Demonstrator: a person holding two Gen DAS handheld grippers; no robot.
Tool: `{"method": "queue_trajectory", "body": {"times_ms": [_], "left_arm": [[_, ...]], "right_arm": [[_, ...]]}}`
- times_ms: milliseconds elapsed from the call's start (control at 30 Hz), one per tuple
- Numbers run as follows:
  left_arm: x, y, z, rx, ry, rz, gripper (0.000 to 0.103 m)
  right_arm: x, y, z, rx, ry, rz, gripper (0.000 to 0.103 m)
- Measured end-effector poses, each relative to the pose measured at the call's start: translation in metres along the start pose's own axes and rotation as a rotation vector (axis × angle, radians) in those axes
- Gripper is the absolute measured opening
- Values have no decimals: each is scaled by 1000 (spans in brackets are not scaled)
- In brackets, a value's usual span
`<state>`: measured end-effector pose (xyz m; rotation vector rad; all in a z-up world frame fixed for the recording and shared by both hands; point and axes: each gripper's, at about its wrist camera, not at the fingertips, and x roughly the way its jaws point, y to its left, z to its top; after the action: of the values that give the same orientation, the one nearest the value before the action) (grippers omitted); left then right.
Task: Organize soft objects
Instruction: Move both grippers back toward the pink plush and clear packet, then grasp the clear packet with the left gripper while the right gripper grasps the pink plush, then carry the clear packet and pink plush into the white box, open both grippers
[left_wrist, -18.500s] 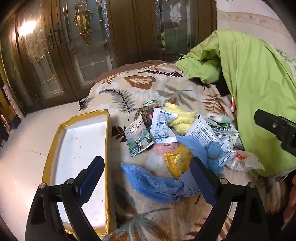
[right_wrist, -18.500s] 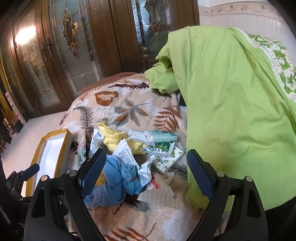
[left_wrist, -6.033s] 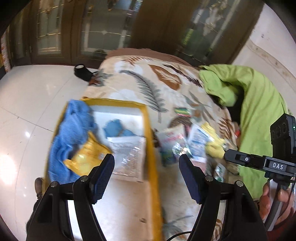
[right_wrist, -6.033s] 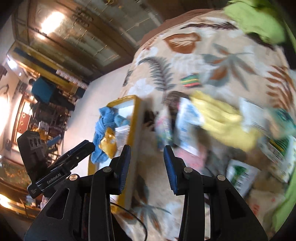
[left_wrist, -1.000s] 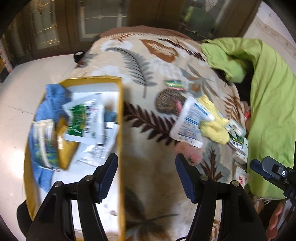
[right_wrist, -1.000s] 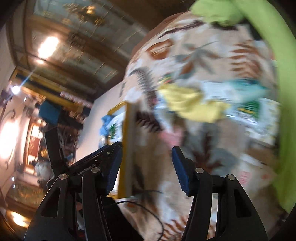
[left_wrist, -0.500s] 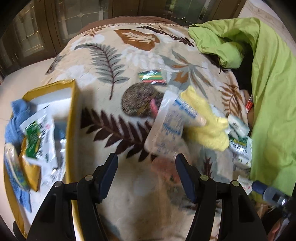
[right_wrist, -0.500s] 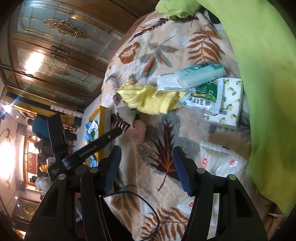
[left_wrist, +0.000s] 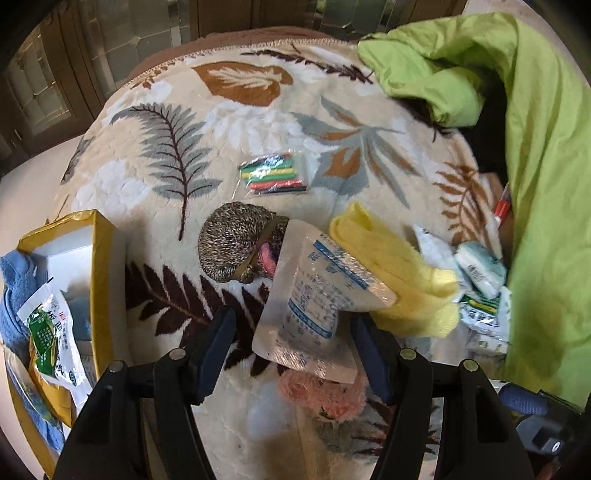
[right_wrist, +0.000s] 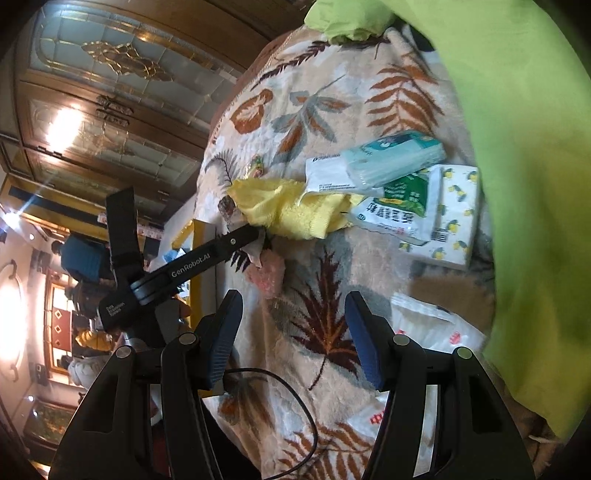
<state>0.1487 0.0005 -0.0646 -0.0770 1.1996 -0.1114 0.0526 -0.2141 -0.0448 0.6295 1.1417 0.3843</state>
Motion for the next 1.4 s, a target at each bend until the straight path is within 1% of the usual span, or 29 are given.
{"method": "queue_trajectory", "body": {"times_ms": [100,200,267,300,333,433,467,500,567,700,733,767,800,833,933,1033,1133,1267,1400], "left_arm": [[9,4,2,-10,14,-14,65],[14,12,2,-30,10,-32,64],[14,15,2,-31,2,-26,52],[14,18,2,-36,2,-22,48],[14,20,3,-43,5,-31,46],[13,29,2,-82,14,-84,42],[12,32,1,-89,13,-92,41],[10,34,1,-98,11,-91,38],[9,40,-1,-113,8,-86,38],[10,49,-2,-138,16,-109,38],[9,50,-2,-141,15,-111,38],[8,51,-3,-143,15,-115,38],[8,51,-3,-145,16,-120,37],[7,53,-4,-148,17,-125,36],[3,54,-8,-157,17,-136,36],[-3,52,-14,-159,16,-145,36],[-13,53,-21,-164,8,-161,36],[-34,56,-29,-164,-19,-164,36],[-64,69,-37,-174,-64,-156,36]], "right_arm": [[16,7,3,-15,16,-17,58],[34,20,3,-46,42,-20,58],[47,29,3,-76,61,-31,58],[54,35,3,-94,68,-36,58],[59,39,3,-110,72,-41,58],[78,52,3,-182,77,-85,58],[84,57,3,-208,75,-105,58],[91,62,4,-240,73,-128,58],[100,67,4,-285,71,-153,58],[120,78,7,-368,70,-182,58],[122,81,8,-386,47,-197,53],[123,83,9,-399,31,-206,46],[125,87,10,-425,28,-225,28],[128,87,9,-447,43,-252,24],[124,80,5,-437,77,-243,22],[107,68,2,-398,71,-221,21],[88,67,0,-368,49,-183,21],[69,77,0,-368,16,-144,21],[65,97,0,-381,8,-97,21]]}}
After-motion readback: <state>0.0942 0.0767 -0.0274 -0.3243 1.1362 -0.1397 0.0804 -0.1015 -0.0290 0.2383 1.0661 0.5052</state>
